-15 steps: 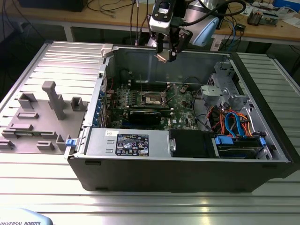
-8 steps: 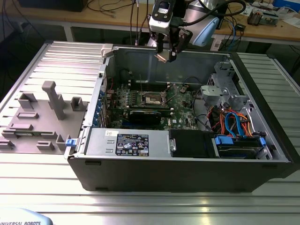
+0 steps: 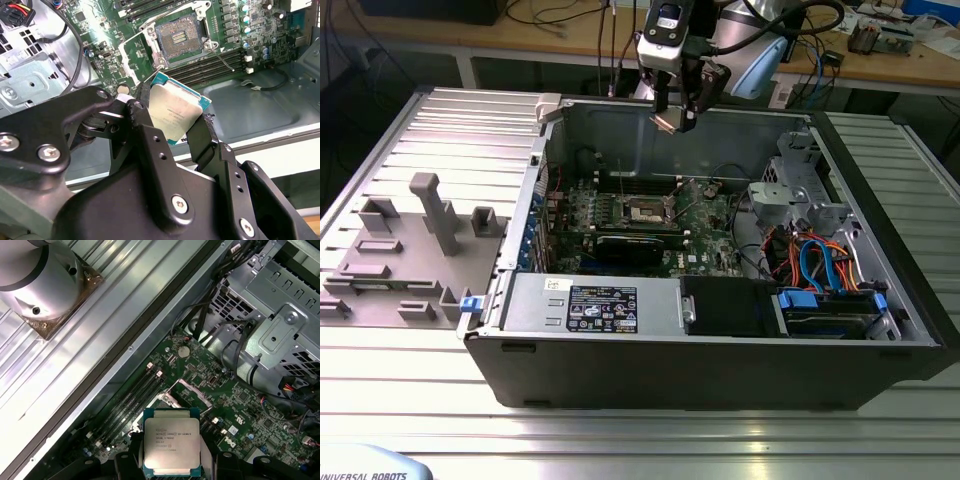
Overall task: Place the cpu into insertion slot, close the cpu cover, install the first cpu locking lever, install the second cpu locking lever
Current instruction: 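Place the cpu into insertion slot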
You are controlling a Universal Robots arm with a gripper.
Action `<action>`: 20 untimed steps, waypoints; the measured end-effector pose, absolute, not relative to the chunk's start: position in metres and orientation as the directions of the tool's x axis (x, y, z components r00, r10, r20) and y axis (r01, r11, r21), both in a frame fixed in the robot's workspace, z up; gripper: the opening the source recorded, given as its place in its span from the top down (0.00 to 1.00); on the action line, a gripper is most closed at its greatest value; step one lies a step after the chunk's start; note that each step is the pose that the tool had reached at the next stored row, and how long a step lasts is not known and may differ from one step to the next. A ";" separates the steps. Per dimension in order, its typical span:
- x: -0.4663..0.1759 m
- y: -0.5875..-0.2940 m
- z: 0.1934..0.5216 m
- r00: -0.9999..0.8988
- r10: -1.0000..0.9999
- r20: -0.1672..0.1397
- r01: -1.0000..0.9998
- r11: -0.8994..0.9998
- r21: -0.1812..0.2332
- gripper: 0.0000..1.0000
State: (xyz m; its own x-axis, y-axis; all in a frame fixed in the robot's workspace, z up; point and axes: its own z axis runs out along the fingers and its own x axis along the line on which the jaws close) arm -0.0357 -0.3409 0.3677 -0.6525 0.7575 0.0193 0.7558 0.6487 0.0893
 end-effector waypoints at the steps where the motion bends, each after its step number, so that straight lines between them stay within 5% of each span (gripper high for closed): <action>1: -0.036 -0.341 0.368 -0.652 0.758 0.019 0.756 0.648 0.089 0.46; 20: -0.036 -0.341 0.368 -0.641 0.768 0.019 0.766 0.637 0.089 0.46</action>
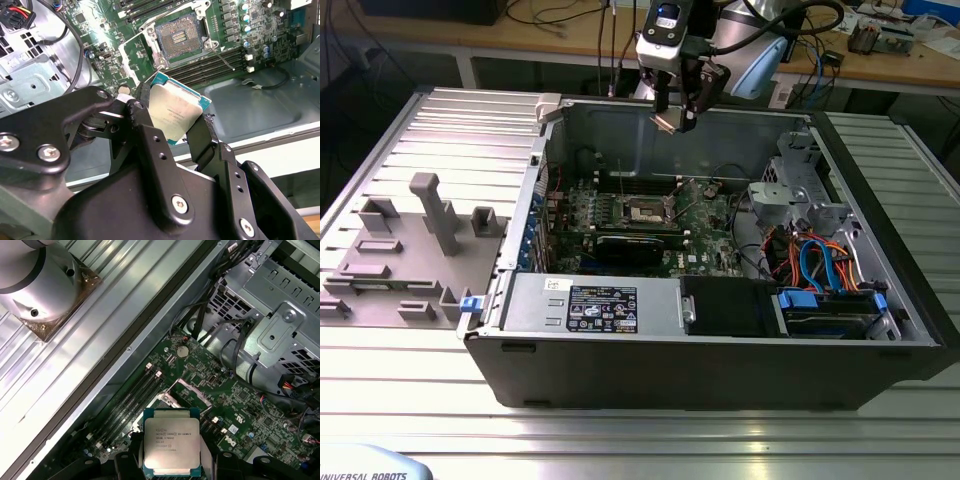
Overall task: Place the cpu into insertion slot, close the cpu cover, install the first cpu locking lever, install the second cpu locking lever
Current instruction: 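Place the cpu into insertion slot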
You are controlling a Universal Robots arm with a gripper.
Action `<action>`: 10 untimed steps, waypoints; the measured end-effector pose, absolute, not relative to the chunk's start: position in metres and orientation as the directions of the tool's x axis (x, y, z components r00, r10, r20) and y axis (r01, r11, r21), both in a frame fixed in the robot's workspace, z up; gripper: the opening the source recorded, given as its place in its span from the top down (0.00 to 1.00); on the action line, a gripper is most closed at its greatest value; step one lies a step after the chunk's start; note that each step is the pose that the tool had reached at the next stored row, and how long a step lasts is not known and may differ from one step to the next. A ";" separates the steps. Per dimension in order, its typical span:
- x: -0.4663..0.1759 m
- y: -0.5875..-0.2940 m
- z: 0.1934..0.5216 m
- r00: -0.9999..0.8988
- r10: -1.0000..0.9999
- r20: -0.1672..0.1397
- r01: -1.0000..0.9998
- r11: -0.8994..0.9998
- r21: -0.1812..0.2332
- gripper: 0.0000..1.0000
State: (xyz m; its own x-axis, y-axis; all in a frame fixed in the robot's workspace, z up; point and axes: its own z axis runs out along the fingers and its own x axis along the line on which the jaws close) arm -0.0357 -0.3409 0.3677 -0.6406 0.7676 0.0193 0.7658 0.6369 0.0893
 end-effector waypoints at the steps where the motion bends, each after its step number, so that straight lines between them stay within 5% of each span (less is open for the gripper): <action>1: -0.036 -0.341 0.368 -0.640 0.768 0.019 0.766 0.636 0.089 0.46; 10: -0.036 -0.341 0.368 -0.635 0.772 0.019 0.770 0.631 0.089 0.46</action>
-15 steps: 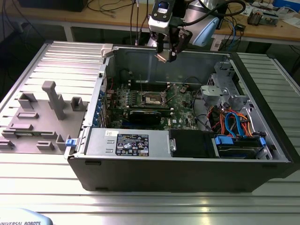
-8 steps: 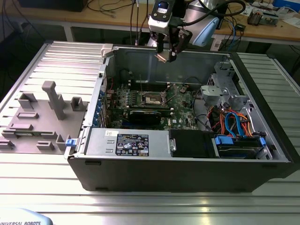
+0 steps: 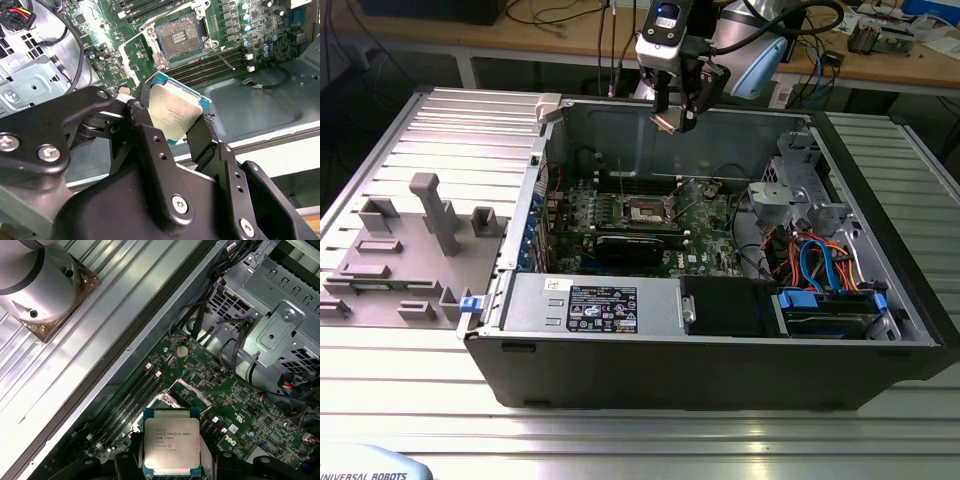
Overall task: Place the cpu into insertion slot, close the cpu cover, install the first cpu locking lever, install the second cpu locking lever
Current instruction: 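Place the cpu into insertion slot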
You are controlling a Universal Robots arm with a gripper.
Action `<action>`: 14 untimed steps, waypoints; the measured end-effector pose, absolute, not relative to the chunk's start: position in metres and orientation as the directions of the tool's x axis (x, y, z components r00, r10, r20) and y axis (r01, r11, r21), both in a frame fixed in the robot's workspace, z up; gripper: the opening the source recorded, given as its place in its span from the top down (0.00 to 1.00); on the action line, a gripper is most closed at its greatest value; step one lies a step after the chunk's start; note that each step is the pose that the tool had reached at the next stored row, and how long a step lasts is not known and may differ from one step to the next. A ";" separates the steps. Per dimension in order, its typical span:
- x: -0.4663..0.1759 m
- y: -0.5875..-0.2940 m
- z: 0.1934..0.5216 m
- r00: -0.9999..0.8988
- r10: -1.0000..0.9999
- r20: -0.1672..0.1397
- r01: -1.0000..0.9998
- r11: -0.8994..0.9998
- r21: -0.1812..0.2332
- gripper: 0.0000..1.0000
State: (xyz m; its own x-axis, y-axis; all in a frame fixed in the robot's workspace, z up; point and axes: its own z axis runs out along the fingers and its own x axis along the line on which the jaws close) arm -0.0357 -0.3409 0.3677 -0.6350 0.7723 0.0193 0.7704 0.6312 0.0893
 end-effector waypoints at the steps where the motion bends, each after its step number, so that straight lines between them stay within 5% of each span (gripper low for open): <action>1: -0.036 -0.341 0.368 -0.634 0.773 0.019 0.771 0.631 0.089 0.46; 14: -0.036 -0.341 0.366 -0.569 0.822 0.019 0.820 0.565 0.089 0.46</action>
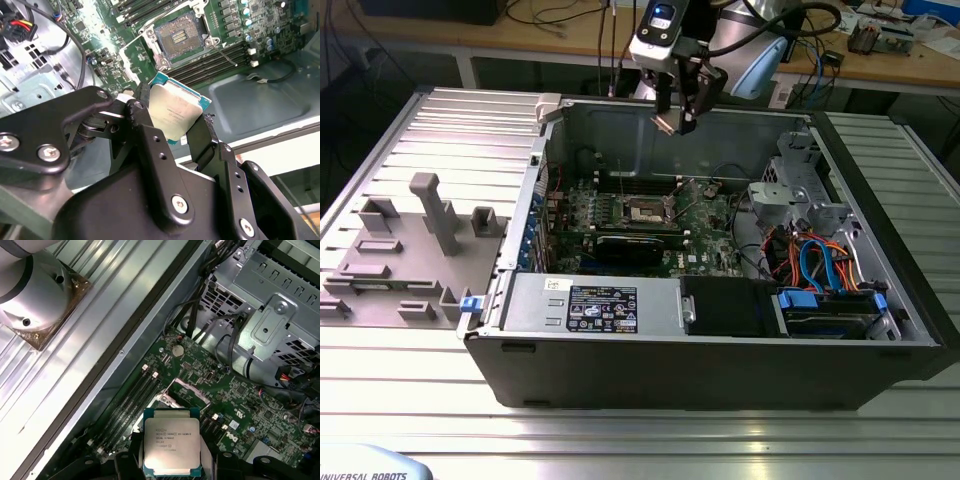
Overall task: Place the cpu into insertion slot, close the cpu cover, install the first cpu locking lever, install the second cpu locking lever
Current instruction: 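Place the cpu into insertion slot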
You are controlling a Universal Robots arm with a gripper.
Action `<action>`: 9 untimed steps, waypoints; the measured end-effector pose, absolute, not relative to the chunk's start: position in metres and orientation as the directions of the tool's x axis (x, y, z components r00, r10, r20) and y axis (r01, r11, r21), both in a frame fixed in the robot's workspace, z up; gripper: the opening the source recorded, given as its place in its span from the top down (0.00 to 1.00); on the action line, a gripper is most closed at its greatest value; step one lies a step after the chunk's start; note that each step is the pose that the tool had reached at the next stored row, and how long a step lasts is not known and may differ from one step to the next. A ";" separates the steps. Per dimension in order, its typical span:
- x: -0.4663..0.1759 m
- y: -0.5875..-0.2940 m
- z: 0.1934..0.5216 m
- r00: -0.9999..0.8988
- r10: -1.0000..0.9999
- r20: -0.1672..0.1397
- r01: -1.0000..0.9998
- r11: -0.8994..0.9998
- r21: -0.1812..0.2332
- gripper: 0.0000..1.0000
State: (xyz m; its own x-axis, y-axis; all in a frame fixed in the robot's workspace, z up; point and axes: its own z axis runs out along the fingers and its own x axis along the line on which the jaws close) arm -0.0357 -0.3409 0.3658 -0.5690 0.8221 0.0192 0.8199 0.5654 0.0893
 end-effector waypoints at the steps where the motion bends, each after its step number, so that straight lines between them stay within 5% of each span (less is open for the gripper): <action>1: -0.036 -0.341 0.365 -0.547 0.837 0.019 0.835 0.543 0.089 0.46; 9: -0.036 -0.341 0.364 -0.488 0.873 0.019 0.870 0.485 0.089 0.46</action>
State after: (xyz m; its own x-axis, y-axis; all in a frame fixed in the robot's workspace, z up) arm -0.0357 -0.3409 0.3638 -0.4881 0.8726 0.0187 0.8701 0.4848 0.0889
